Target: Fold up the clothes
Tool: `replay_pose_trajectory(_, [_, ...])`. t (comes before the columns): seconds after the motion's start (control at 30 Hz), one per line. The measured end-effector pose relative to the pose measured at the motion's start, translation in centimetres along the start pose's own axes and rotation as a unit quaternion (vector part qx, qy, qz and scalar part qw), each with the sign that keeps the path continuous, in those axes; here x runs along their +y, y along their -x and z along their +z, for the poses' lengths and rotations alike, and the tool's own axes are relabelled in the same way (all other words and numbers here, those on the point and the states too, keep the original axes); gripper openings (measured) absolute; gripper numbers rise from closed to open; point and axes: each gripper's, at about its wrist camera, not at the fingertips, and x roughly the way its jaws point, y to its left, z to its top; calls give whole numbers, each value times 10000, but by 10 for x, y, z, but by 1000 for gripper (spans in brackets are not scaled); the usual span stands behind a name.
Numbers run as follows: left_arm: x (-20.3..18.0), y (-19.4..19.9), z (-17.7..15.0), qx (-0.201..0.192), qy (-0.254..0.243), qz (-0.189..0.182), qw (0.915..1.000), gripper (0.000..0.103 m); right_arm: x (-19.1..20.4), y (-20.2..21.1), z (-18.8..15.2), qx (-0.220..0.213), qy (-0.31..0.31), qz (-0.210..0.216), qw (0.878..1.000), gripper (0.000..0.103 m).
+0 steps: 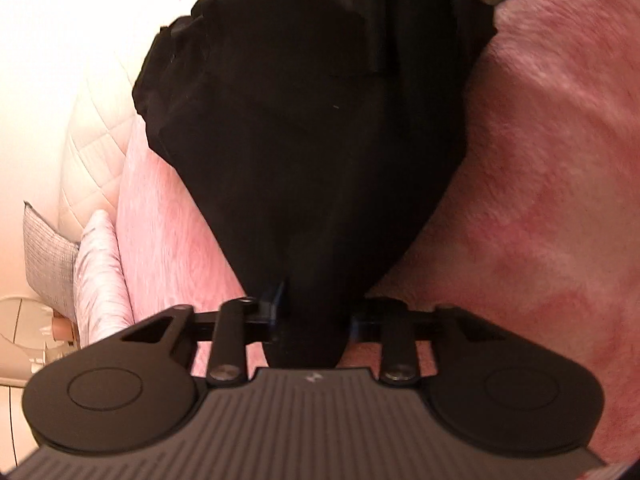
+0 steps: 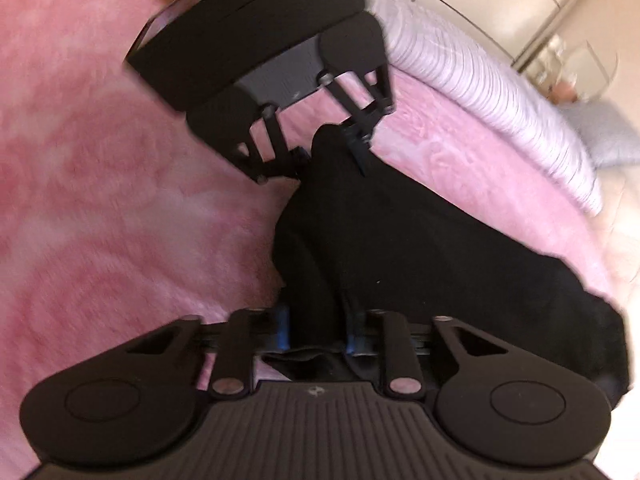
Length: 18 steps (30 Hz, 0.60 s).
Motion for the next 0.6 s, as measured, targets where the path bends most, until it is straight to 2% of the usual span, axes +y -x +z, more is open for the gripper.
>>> replay_pose_trajectory(0.1, [15, 11, 5, 71, 209, 80, 9997, 10, -17, 22, 4, -162, -136, 294, 9993, 16])
replay_pose_trajectory(0.23, [41, 41, 15, 136, 348, 161, 9992, 9, -29, 63, 14, -377, -177, 536, 9977, 14])
replay_pose_trajectory(0.4, [83, 84, 44, 386, 600, -62, 9974, 9, -57, 121, 25, -609, -648, 842, 9925, 14])
replay_pose_trajectory(0.5, [126, 90, 72, 546, 864, -187, 9946, 9, -110, 145, 25, -779, -1010, 1130, 9854, 13])
replay_pose_trajectory(0.6, [175, 83, 105, 704, 1057, -222, 9917, 9, -182, 159, 21, -891, -1575, 1444, 9728, 13])
